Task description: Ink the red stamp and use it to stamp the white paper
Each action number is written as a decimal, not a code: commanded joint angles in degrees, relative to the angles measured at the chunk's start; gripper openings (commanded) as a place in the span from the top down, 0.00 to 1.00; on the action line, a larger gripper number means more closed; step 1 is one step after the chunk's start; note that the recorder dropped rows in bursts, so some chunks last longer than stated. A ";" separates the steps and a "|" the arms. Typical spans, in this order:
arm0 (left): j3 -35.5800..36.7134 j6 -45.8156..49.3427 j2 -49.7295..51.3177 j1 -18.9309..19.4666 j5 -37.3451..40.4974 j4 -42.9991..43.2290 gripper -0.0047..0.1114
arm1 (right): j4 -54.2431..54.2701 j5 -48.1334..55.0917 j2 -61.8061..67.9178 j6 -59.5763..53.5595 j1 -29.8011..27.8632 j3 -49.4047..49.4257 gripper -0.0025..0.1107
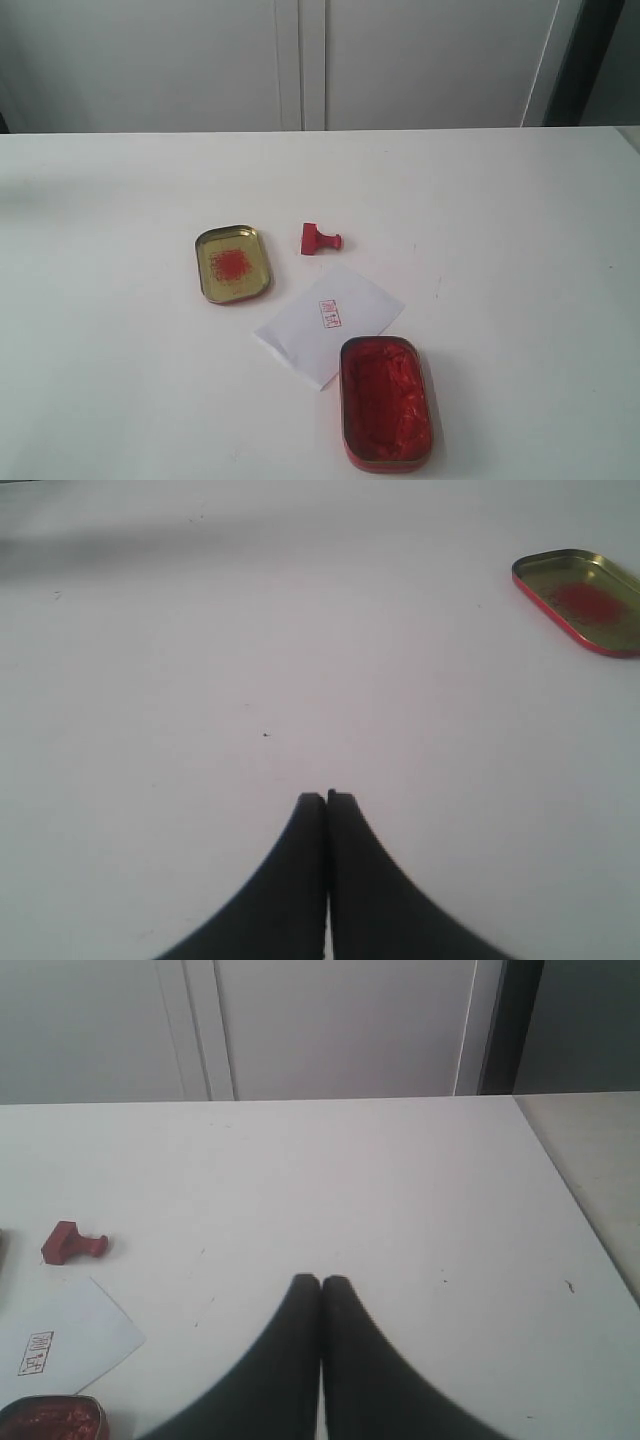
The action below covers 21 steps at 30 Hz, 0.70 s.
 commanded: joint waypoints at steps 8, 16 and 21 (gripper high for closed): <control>0.22 -0.14 -0.25 0.03 -0.15 0.00 0.96 | -0.57 -0.24 -2.29 -0.59 -0.32 0.24 0.98; 0.22 -0.14 -0.25 0.03 -0.15 0.00 0.96 | -0.57 -0.24 -8.72 -0.59 -0.32 0.24 0.98; 0.22 -0.14 -0.25 0.03 -0.15 0.00 0.96 | -0.57 -0.24 -13.01 -0.59 -0.32 0.24 0.98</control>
